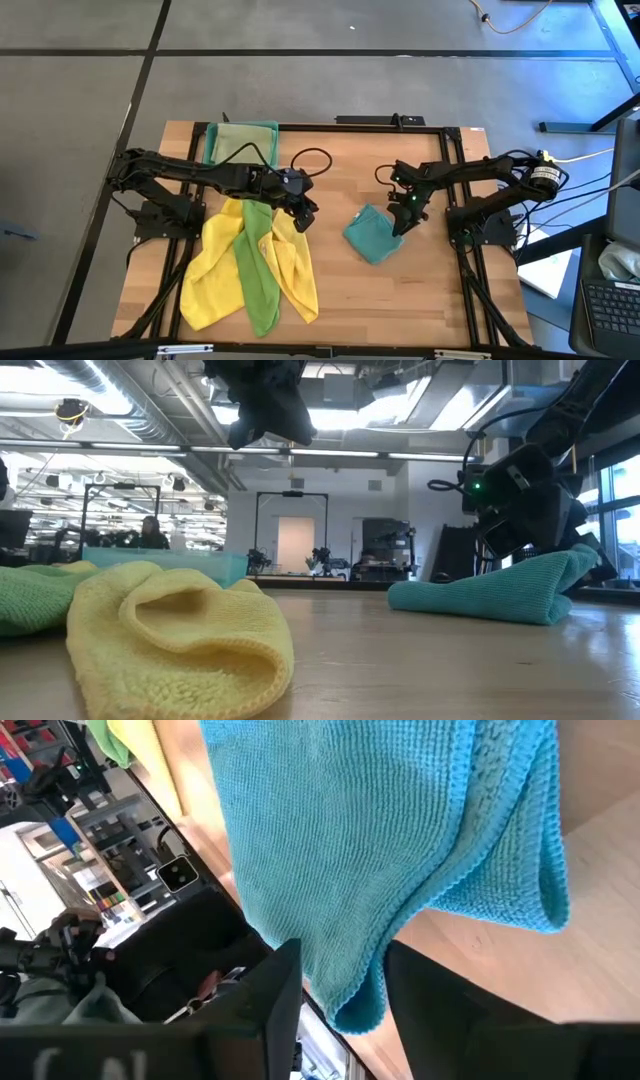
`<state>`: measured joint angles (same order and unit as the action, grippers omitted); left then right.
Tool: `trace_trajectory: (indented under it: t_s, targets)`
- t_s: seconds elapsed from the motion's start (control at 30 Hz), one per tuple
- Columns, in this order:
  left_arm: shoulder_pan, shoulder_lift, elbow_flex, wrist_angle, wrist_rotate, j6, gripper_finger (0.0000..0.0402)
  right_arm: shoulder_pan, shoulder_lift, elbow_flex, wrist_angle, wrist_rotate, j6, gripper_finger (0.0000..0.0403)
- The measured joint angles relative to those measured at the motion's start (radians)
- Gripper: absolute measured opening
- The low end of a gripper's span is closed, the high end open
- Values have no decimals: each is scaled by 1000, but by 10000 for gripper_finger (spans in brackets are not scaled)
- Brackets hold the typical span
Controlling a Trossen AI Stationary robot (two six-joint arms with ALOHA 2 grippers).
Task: Fold microfiber towels
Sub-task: Fold the blue microfiber cloth
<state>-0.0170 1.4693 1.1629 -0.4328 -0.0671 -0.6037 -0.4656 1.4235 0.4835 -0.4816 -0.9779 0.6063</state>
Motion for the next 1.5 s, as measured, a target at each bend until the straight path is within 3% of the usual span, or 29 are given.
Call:
trace_trajectory:
  t_s: [0.27, 0.8, 1.07, 1.2, 1.43, 1.5]
  targets:
    - [0, 0, 0, 0, 0, 3, 53, 36, 0, 0, 6, -4, 47, 144]
    - [0, 0, 0, 0, -2, 4, 53, 129, 5, 1, 235, 245, 283, 145]
    - [-3, 0, 0, 0, 5, 9, 53, 172, 27, 1, 232, 173, 261, 142]
    - [-3, 0, 0, 0, 5, 12, 53, 204, 27, 7, 246, 172, 219, 114]
    - [3, 0, 0, 39, -4, 86, 53, 222, 27, 70, 247, 179, 118, 14]
    - [6, 0, 0, 55, -44, 113, 53, 222, 27, 96, 242, 208, 81, 10]
